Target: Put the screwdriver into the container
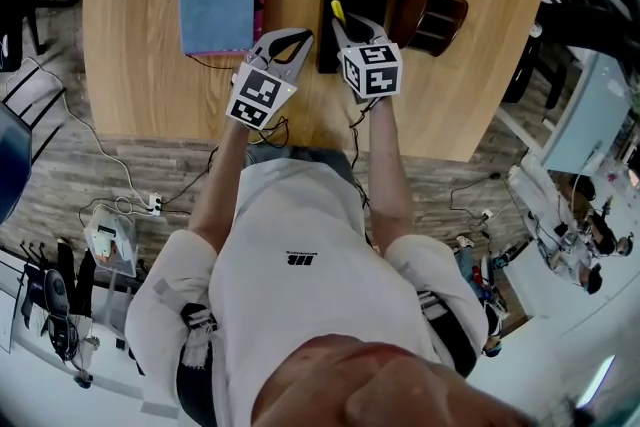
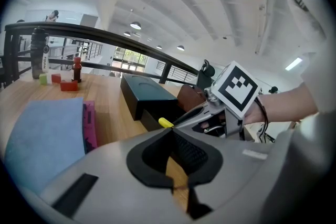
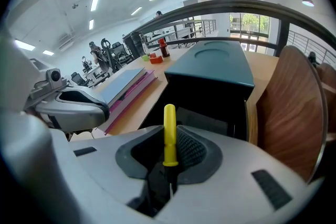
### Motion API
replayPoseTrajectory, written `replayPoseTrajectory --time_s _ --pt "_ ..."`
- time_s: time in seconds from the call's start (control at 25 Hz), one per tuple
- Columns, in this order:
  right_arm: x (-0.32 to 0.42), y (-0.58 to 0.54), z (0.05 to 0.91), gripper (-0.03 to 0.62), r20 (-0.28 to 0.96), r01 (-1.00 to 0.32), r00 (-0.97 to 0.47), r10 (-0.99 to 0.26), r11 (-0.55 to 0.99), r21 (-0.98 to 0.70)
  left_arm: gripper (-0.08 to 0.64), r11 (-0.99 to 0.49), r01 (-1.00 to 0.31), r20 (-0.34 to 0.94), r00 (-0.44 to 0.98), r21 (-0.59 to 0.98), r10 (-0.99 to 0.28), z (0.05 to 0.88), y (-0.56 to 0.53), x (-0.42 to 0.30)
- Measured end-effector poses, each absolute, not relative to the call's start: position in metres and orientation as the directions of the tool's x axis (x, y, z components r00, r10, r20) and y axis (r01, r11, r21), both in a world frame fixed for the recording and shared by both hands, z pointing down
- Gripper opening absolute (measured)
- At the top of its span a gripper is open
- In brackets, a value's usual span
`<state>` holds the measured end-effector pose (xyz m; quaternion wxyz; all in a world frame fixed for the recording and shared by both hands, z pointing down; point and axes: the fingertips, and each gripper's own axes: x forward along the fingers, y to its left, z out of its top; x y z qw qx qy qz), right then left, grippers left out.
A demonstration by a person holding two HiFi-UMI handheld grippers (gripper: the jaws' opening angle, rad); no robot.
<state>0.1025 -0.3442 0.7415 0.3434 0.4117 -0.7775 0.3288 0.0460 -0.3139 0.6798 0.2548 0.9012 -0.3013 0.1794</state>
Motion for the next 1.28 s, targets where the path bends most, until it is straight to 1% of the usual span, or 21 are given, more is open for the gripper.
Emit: replayPoseTrajectory --time_s 0.4,1.16,1.28 --pt "0.101 -0.344 0.751 0.064 0.818 -0.868 -0.415 -0.398 0.442 -0.226 0.009 -0.689 -0.636 0.477 0.752 0.348 -0.454 0.677 -0.313 0.046" --pt "0.098 -0.343 0.757 0.069 0.819 -0.859 -0.404 -0.407 0.477 -0.187 0.009 -0.682 -0.65 0.477 0.741 0.335 -0.472 0.67 -0.309 0.044" --pt "0.096 -0.342 0.757 0.08 0.816 -0.855 -0.41 -0.407 0.483 -0.188 0.009 -0.684 -0.651 0.477 0.74 0.33 -0.474 0.668 -0.308 0.043"
